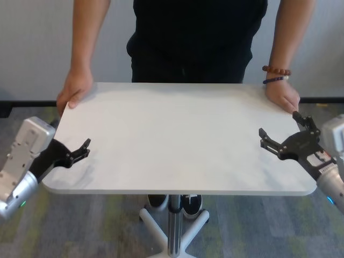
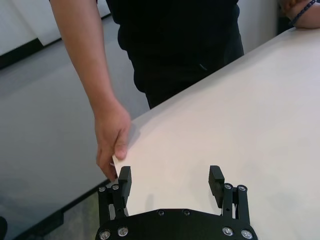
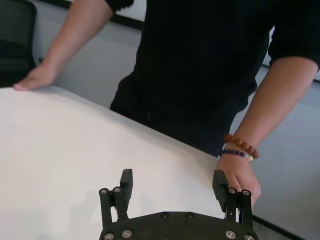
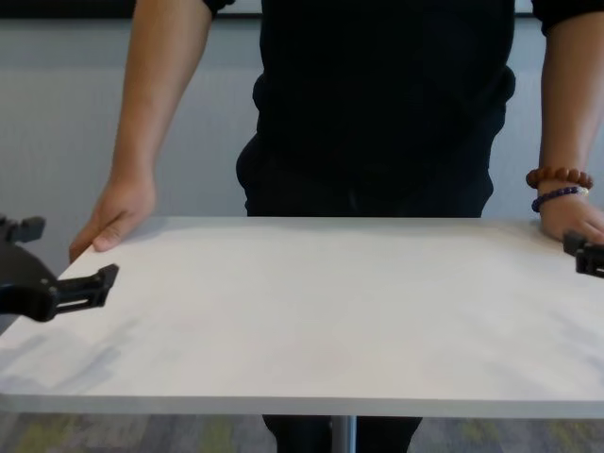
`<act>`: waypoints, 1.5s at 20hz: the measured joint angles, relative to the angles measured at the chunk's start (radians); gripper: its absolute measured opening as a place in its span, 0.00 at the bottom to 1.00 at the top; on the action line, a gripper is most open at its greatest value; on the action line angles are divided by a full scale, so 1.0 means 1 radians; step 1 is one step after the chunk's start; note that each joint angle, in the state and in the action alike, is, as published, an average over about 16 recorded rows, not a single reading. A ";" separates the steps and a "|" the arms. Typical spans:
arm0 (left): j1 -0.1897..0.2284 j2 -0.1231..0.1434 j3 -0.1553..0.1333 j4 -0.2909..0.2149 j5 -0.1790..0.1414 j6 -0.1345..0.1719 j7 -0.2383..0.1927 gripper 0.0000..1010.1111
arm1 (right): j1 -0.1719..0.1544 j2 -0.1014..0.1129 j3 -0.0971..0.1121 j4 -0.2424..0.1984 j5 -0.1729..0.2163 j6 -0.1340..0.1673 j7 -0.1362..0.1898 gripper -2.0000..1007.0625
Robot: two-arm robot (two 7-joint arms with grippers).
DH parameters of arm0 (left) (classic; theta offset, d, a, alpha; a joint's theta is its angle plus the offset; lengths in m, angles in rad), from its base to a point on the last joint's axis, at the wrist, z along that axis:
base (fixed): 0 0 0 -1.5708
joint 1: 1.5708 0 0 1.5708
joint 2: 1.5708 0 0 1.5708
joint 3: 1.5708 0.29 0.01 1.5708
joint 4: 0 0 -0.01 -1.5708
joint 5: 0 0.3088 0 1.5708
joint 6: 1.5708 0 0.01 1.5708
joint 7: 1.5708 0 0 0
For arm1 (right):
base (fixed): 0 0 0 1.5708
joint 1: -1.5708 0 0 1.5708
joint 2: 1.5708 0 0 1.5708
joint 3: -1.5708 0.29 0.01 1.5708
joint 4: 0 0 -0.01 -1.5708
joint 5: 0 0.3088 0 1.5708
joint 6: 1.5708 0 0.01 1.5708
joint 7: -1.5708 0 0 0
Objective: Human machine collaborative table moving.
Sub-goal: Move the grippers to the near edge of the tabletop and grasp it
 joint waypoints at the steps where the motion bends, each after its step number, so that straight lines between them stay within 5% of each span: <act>1: 0.013 0.008 -0.002 -0.016 0.003 0.005 0.000 0.99 | -0.014 0.007 0.004 -0.014 -0.002 -0.005 0.003 0.99; 9: 0.169 0.100 -0.020 -0.165 0.060 0.042 0.031 0.99 | -0.160 0.092 0.027 -0.143 -0.069 -0.027 -0.006 0.99; 18: 0.345 0.190 -0.015 -0.294 0.193 0.067 0.097 0.99 | -0.328 0.198 0.037 -0.239 -0.217 -0.009 -0.060 0.99; 23: 0.390 0.194 0.008 -0.323 0.266 0.074 0.118 0.99 | -0.384 0.230 0.035 -0.266 -0.321 0.010 -0.100 0.99; 30: 0.387 0.143 0.067 -0.306 0.390 0.074 0.153 0.99 | -0.383 0.230 -0.007 -0.266 -0.566 0.074 -0.177 0.99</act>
